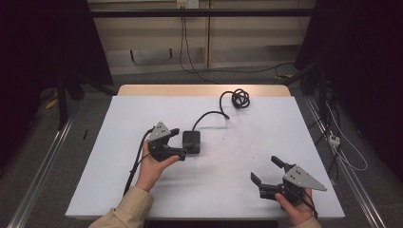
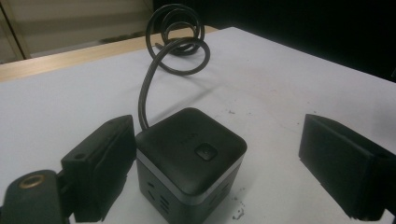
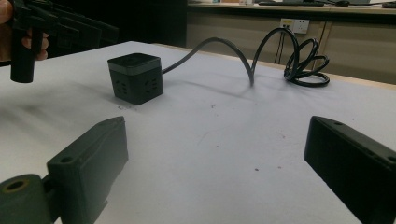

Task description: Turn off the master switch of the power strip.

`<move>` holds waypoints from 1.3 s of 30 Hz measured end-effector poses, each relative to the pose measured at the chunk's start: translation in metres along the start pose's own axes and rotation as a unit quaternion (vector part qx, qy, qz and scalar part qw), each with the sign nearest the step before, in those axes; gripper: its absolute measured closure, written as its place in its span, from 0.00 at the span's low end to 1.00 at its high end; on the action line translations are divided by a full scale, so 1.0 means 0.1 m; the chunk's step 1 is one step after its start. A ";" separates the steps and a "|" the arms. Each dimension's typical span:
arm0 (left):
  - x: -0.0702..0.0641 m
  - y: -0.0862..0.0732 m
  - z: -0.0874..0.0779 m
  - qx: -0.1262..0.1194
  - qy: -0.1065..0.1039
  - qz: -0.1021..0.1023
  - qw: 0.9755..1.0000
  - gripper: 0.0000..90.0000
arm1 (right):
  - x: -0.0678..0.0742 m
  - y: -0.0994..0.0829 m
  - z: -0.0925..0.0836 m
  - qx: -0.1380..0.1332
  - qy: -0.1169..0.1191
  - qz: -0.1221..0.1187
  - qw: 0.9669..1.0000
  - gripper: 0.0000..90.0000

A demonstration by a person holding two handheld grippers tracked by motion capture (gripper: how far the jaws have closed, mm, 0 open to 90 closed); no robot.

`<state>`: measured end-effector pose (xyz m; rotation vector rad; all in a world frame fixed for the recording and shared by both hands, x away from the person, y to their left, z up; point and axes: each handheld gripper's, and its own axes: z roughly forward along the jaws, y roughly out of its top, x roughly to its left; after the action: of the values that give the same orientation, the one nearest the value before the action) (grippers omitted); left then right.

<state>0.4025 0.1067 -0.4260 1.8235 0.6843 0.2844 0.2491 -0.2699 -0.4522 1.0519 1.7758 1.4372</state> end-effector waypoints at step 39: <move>-0.05 0.09 0.10 0.020 -0.022 0.016 0.999 0.70 | 0.00 0.01 0.00 -0.001 0.002 -0.005 1.000 0.07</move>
<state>0.4069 0.0940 -0.4203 1.8755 0.6335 0.2521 0.2490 -0.2704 -0.4516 1.0398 1.7798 1.4348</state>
